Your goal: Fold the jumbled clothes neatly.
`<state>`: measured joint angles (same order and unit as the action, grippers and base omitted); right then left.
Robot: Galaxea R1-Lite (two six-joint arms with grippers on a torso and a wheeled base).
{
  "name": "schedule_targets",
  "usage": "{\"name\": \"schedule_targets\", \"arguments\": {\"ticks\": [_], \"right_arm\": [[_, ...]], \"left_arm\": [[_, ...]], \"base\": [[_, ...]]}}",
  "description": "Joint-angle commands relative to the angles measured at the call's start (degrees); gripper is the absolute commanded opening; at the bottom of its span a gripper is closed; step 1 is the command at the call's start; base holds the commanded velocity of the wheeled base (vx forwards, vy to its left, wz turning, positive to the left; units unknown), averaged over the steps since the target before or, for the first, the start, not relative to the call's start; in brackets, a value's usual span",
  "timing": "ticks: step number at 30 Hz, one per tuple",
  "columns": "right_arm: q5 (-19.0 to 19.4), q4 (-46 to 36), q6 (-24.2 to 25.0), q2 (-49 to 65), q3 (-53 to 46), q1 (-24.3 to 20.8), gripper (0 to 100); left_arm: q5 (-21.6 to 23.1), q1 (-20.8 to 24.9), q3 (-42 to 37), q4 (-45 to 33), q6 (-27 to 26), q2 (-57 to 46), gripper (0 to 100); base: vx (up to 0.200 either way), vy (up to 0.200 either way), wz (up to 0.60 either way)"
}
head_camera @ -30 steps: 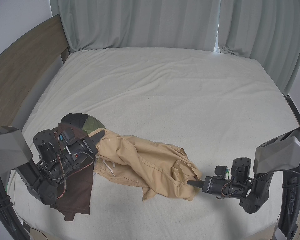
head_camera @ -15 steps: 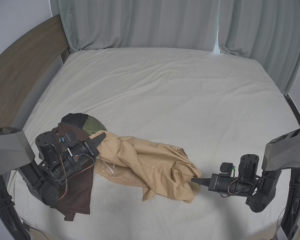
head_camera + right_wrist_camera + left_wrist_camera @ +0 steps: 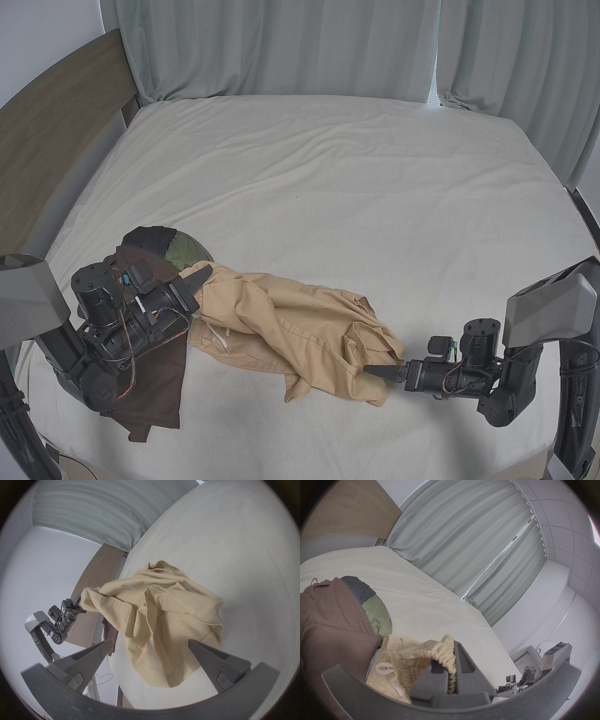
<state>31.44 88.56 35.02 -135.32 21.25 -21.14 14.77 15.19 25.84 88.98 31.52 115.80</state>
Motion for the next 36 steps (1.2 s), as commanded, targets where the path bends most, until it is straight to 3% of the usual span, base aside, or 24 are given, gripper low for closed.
{"name": "schedule_targets", "arguments": {"ticks": [1, 10, 11, 27, 32, 36], "right_arm": [[0.03, 0.12, -0.04, -1.97, 0.81, -1.01, 100], [-0.06, 0.29, 0.04, -1.35, 3.19, -2.42, 100], [-0.06, 0.29, 0.13, -1.35, 3.54, -2.42, 0], [-0.06, 0.20, 0.48, 1.46, 1.52, -1.10, 0], [1.08, 0.12, 6.20, 9.81, -0.95, 1.28, 0], [4.86, -0.06, 9.89, 15.08, -2.79, 3.38, 0]], "left_arm": [[-0.01, 0.02, 0.00, 0.05, 0.03, 0.04, 0], [-0.01, 0.02, -0.09, 0.05, 0.12, 0.22, 0], [-0.01, 0.02, -0.09, 0.05, 0.12, 0.22, 0], [-0.01, 0.02, 0.17, 0.05, 0.12, 0.48, 0], [-0.01, 0.02, 0.17, 0.05, 0.12, 0.74, 0], [-0.01, 0.02, 0.17, 0.05, 0.12, 0.74, 0]], "base": [[0.000, 0.000, 0.00], [0.000, 0.000, 0.00], [0.000, 0.000, 0.00], [0.000, 0.000, 0.00], [0.000, 0.000, 0.00], [0.000, 0.000, 0.00]]}}
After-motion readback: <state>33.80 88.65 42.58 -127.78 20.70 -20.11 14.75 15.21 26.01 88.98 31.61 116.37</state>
